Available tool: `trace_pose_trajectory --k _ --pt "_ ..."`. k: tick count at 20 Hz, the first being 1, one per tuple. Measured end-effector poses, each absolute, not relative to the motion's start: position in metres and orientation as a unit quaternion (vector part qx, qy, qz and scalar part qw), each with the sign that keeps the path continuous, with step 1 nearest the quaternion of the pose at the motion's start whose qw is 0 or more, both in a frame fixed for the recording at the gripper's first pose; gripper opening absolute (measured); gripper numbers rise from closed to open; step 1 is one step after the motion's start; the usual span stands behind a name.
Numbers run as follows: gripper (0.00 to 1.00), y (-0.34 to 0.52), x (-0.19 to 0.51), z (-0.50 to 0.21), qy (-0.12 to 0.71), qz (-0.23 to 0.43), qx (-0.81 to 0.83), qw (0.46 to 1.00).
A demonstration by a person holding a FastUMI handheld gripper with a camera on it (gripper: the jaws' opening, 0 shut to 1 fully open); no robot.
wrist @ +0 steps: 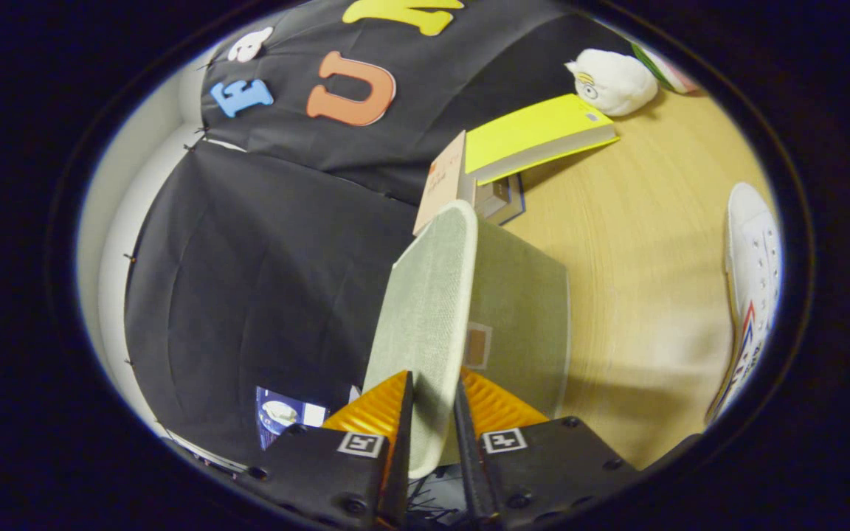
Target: Open the storage box then place both shoes into the box .Put the left shoe in first, then the right shoe, with the right side of both shoes facing outward in a uniform manner.
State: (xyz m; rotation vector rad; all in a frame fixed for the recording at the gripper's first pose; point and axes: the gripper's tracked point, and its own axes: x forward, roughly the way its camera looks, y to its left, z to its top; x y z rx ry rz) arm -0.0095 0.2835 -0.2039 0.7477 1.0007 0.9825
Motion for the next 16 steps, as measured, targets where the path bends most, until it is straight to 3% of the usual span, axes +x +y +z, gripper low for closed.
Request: trace_pose_trajectory --k 1,4,10,16 --pt "0.13 0.284 -0.009 -0.196 0.443 0.446 0.322 0.708" --pt "0.07 0.295 -0.010 -0.161 0.428 0.462 0.320 0.707" --pt "0.06 0.343 -0.033 -0.075 0.373 0.517 0.252 0.728" --pt "0.06 0.436 -0.064 -0.042 0.356 0.543 0.197 0.734"
